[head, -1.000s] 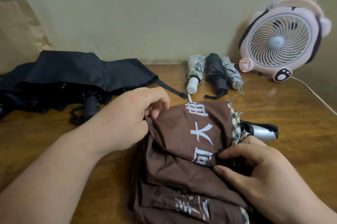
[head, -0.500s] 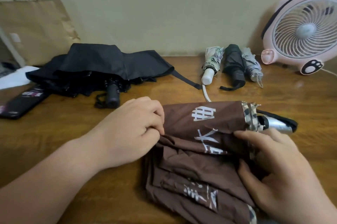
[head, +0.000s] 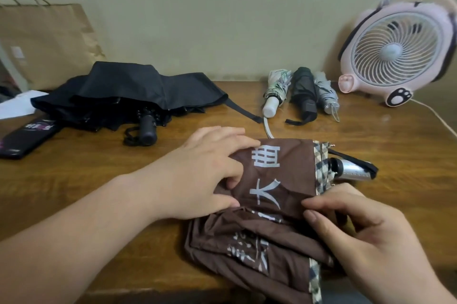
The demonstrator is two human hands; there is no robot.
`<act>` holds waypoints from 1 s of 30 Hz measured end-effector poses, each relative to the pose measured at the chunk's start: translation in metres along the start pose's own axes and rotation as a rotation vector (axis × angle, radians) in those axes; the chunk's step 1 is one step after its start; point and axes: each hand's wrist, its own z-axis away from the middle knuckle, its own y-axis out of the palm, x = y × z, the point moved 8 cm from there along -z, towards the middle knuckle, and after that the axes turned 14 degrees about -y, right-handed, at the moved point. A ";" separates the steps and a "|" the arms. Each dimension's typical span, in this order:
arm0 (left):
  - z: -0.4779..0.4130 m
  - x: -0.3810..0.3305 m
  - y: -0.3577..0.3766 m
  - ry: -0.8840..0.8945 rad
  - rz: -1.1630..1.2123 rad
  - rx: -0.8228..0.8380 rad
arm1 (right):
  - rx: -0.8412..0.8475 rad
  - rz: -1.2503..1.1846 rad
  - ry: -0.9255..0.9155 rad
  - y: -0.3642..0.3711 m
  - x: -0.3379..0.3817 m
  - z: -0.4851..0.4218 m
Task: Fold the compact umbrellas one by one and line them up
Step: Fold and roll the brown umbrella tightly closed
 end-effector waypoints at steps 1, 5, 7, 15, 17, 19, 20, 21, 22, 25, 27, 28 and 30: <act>-0.002 -0.003 0.001 0.014 0.023 0.033 | -0.006 -0.020 -0.007 0.002 0.002 0.002; -0.007 -0.005 0.008 -0.014 0.017 0.139 | 0.034 -0.060 0.056 0.004 0.002 0.009; -0.005 -0.008 0.011 0.011 -0.045 0.152 | 0.122 -0.041 0.022 0.001 0.009 0.005; -0.002 -0.013 0.024 0.077 -0.110 0.140 | 0.241 0.558 -0.392 -0.023 0.026 -0.075; -0.002 -0.013 0.025 0.085 -0.107 0.147 | 0.357 0.528 -0.379 -0.002 0.017 -0.098; 0.001 -0.012 0.028 0.096 -0.092 0.143 | 0.523 0.509 -0.266 0.025 0.004 -0.114; 0.002 -0.013 0.027 0.115 -0.086 0.117 | 0.618 0.528 -0.194 0.038 -0.005 -0.119; 0.004 -0.014 0.027 0.140 -0.093 0.087 | 0.720 0.566 -0.140 0.050 -0.014 -0.120; 0.004 -0.014 0.026 0.151 -0.094 0.069 | 0.822 0.605 -0.104 0.060 -0.022 -0.119; 0.005 -0.009 0.033 0.178 -0.036 0.137 | 1.013 0.609 -0.076 0.077 -0.037 -0.103; 0.006 -0.006 0.017 0.191 0.156 0.046 | 1.045 0.624 -0.123 0.078 -0.038 -0.094; 0.004 0.002 0.003 0.132 0.307 -0.021 | 1.040 0.641 -0.162 0.077 -0.037 -0.091; -0.011 0.024 -0.020 -0.021 0.535 -0.137 | 1.009 0.663 -0.218 0.075 -0.036 -0.089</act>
